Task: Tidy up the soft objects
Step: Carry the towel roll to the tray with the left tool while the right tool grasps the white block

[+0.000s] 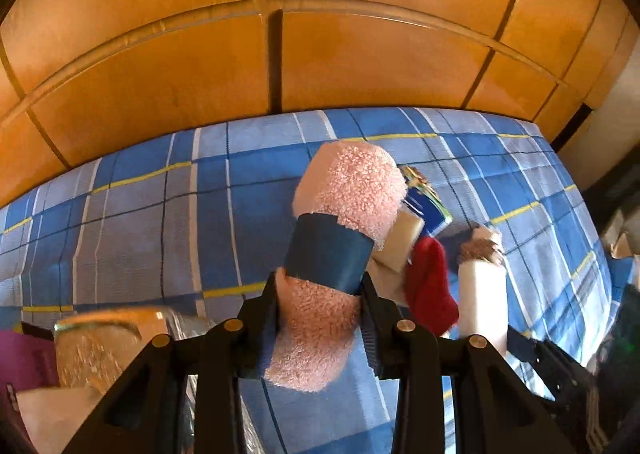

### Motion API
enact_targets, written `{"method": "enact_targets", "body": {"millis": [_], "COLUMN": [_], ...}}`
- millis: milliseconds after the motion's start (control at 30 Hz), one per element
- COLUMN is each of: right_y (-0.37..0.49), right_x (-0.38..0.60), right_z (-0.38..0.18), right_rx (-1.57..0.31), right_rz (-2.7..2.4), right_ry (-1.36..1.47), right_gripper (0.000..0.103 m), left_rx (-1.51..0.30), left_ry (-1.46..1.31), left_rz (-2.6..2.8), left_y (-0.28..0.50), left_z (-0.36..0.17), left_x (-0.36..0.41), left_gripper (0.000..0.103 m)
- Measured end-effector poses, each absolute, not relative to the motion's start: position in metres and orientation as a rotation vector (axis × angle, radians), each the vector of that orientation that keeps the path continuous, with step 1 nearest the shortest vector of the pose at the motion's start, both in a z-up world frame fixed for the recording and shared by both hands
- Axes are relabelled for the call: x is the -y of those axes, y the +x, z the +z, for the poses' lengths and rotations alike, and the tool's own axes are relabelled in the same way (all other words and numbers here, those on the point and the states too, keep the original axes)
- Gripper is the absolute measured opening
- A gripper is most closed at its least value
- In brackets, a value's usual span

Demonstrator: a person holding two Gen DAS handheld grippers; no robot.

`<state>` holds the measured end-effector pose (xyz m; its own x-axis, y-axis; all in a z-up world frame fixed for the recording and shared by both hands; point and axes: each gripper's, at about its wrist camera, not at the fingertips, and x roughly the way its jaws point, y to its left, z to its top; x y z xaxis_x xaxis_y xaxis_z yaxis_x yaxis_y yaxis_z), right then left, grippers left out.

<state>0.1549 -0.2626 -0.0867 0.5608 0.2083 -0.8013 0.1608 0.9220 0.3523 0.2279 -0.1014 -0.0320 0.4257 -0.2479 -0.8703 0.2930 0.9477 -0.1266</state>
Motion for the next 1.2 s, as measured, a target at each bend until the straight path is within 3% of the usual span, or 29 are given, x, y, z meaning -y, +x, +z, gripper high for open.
{"method": "enact_targets", "body": {"millis": [300, 567, 733, 1067, 1200], "right_y": [0.092, 0.087, 0.086, 0.086, 0.087], "right_x": [0.247, 0.229, 0.230, 0.228, 0.226], "right_z": [-0.125, -0.127, -0.131, -0.131, -0.132], "right_rx": [-1.062, -1.062, -1.034, -1.023, -1.026], "right_rz": [-0.056, -0.085, -0.080, -0.087, -0.099], "right_ry": [0.189, 0.054, 0.042, 0.023, 0.024], "right_gripper": [0.058, 0.060, 0.060, 0.060, 0.060], "left_rx": [-1.068, -0.887, -0.830, -0.920, -0.963], "left_ry": [-0.143, -0.297, -0.340, -0.507, -0.588], "left_rz": [-0.412, -0.258, -0.127, 0.211, 0.302], "left_y": [0.218, 0.213, 0.192, 0.103, 0.068], "left_z": [-0.011, 0.057, 0.067, -0.026, -0.064], "left_x": [0.078, -0.044, -0.133, -0.306, -0.336], "left_gripper": [0.036, 0.036, 0.036, 0.037, 0.037]}}
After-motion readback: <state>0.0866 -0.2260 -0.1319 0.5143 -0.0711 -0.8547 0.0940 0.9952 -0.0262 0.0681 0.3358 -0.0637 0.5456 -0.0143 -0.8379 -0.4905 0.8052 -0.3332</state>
